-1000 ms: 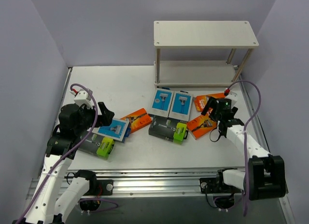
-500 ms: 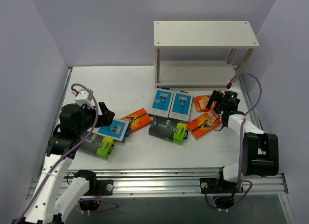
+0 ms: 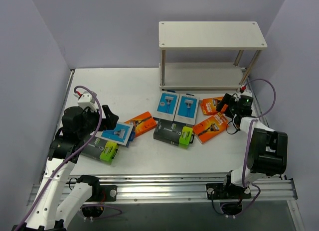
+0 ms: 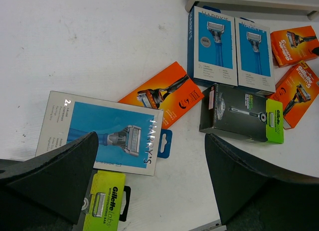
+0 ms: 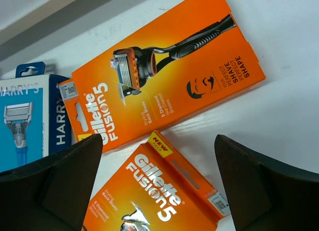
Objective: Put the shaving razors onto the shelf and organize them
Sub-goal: Grab a shaving razor with the right arm
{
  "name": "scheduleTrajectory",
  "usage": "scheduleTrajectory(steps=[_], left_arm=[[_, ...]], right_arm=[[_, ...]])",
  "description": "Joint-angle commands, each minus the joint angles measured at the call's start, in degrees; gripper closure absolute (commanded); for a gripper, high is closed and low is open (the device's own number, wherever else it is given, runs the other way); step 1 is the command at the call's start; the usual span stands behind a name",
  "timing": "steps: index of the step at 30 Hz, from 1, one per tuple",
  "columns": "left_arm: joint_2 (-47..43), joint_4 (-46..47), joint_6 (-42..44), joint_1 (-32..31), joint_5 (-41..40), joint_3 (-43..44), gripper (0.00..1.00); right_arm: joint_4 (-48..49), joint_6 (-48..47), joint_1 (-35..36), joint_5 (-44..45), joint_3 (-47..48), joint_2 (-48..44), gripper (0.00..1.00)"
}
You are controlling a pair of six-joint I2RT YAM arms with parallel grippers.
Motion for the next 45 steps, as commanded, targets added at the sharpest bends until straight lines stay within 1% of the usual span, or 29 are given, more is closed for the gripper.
scheduleTrajectory(steps=[1, 4, 10, 13, 14, 17, 19, 20, 29, 32, 39, 40, 43, 45], left_arm=[[0.0, 1.7, 0.9, -0.3, 0.2, 0.9, 0.03], [0.0, 1.7, 0.9, -0.3, 0.3, 0.8, 0.03], [0.0, 1.8, 0.9, -0.3, 0.4, 0.8, 0.03], [0.0, 1.8, 0.9, -0.3, 0.4, 0.8, 0.03], [-0.1, 1.8, 0.9, -0.3, 0.4, 0.8, 0.03], [-0.2, 1.8, 0.9, -0.3, 0.4, 0.7, 0.03], [-0.3, 1.9, 0.8, -0.2, 0.3, 0.7, 0.03], [-0.3, 1.8, 0.8, -0.2, 0.3, 0.7, 0.03], [-0.8, 2.1, 0.8, 0.3, 0.2, 0.4, 0.03], [-0.8, 2.1, 0.8, 0.5, 0.3, 0.4, 0.03], [-0.8, 2.1, 0.8, 1.1, 0.4, 0.4, 0.03], [-0.8, 2.0, 0.7, 1.1, 0.3, 0.4, 0.03], [-0.8, 2.0, 0.7, 1.0, 0.3, 0.4, 0.03], [-0.8, 2.3, 0.7, 1.0, 0.3, 0.4, 0.03]], right_arm=[[2.5, 0.6, -1.2, -3.8, -0.7, 1.9, 0.1], [2.6, 0.6, -1.4, -3.7, -0.7, 3.4, 0.11], [2.2, 1.3, -2.4, -6.1, -0.4, 5.4, 0.18], [2.2, 1.9, -2.5, -7.5, -0.5, 6.5, 0.21], [2.2, 2.0, -2.5, -7.9, -0.5, 6.8, 0.25], [2.3, 2.3, -2.5, -9.9, -0.8, 7.2, 0.29], [1.8, 2.5, -2.5, -10.3, -1.2, 6.5, 0.3], [1.6, 2.5, -2.5, -10.5, -1.4, 6.1, 0.32], [0.9, 5.4, -2.3, -12.5, -6.6, 0.0, 0.35], [0.8, 7.0, -2.0, -14.2, -7.3, -1.6, 0.42], [-2.7, 6.7, -0.5, -14.3, -7.9, -5.0, 0.52], [-3.2, 6.7, -0.5, -14.3, -8.1, -5.4, 0.54], [-4.4, 6.2, -0.5, -14.0, -8.4, -6.3, 0.65], [-5.0, 6.0, -0.5, -13.9, -8.4, -6.2, 0.69]])
